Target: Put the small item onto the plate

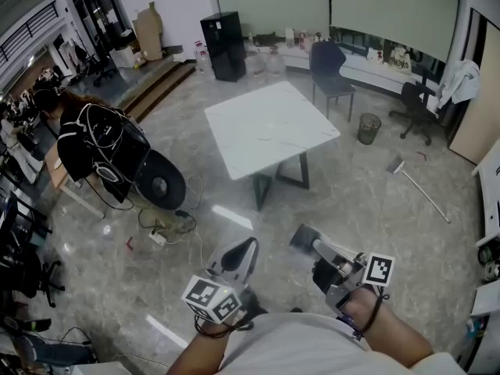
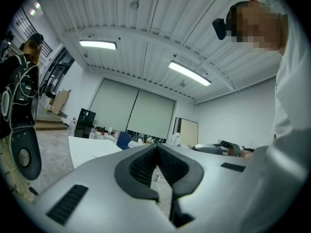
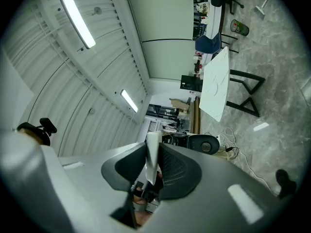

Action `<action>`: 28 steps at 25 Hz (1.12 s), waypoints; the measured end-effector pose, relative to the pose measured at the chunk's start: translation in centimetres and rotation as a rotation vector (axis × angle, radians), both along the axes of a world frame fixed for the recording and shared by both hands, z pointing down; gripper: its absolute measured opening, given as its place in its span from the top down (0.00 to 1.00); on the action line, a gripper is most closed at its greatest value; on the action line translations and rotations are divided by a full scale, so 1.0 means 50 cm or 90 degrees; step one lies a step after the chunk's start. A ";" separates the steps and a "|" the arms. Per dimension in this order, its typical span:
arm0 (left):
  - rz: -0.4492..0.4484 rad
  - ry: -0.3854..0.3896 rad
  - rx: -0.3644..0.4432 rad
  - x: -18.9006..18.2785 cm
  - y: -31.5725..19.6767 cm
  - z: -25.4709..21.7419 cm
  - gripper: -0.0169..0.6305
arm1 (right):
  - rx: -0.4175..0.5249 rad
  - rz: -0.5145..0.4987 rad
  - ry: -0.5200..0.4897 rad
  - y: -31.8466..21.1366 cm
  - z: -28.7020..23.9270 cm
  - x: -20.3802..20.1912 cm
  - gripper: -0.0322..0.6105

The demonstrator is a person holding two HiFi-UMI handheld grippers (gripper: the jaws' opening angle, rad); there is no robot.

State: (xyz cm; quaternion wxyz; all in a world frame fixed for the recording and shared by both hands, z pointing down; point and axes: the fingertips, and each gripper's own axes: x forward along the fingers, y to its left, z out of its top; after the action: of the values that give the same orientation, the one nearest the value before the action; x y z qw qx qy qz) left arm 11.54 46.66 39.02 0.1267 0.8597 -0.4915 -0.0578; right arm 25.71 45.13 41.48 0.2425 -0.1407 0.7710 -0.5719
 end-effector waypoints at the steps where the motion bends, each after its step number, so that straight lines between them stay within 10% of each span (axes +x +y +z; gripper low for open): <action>1: 0.000 0.000 -0.001 -0.002 0.000 0.001 0.96 | 0.003 0.001 0.002 0.000 0.001 -0.003 0.83; 28: 0.062 0.004 -0.004 -0.299 -0.194 -0.020 0.96 | -0.006 0.055 0.006 -0.175 -0.022 -0.303 0.83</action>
State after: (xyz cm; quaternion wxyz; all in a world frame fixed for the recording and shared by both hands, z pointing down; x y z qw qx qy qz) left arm -3.38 36.96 38.00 0.1335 0.8819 -0.4491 -0.0528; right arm 10.53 36.39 40.36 0.2629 -0.1776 0.7627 -0.5636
